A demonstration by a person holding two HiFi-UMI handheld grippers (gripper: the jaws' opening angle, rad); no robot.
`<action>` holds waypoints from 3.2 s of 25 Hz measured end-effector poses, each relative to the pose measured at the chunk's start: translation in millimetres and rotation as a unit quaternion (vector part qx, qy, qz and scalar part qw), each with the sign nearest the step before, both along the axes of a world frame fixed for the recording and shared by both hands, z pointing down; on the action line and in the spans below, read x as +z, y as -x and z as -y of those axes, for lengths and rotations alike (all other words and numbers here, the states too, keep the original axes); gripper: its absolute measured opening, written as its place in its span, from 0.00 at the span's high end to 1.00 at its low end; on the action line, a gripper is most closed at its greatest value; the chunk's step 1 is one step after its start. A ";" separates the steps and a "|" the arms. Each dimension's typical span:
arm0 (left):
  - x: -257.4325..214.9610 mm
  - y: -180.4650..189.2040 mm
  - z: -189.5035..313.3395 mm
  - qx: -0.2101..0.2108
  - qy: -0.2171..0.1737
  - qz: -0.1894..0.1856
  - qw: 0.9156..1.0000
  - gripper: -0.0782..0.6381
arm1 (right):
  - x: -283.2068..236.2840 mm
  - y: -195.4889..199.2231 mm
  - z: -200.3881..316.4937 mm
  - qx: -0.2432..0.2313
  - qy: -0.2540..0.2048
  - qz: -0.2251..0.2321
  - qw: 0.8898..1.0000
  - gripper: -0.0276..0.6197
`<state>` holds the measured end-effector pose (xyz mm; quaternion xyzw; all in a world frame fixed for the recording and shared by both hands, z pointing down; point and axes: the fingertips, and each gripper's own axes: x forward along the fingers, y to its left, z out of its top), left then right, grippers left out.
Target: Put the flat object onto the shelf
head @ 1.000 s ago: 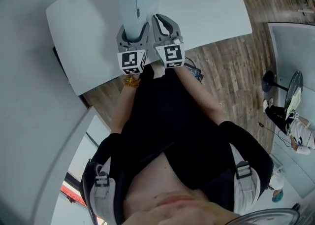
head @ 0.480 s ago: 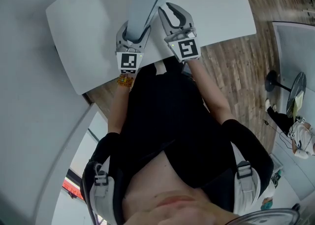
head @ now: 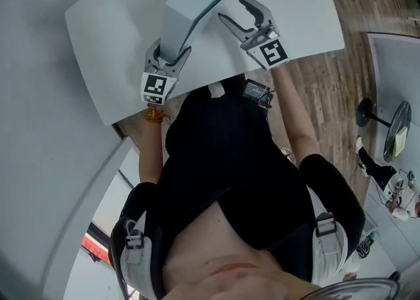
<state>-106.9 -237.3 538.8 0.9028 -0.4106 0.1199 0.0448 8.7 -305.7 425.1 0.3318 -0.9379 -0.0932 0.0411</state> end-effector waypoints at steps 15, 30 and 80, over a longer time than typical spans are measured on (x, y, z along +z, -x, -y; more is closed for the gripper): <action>26.5 17.1 -27.2 0.140 0.034 -0.038 0.989 0.47 | 62.0 3.5 17.3 -0.296 0.123 -0.054 0.946 0.52; 45.6 15.5 -49.0 0.194 0.056 -0.049 0.978 0.49 | 73.0 19.1 -15.7 -0.386 0.213 0.007 0.897 0.49; -14.4 68.4 -41.2 0.038 -0.010 -0.164 0.986 0.43 | 105.1 -59.1 37.0 -0.174 0.423 0.268 0.848 0.48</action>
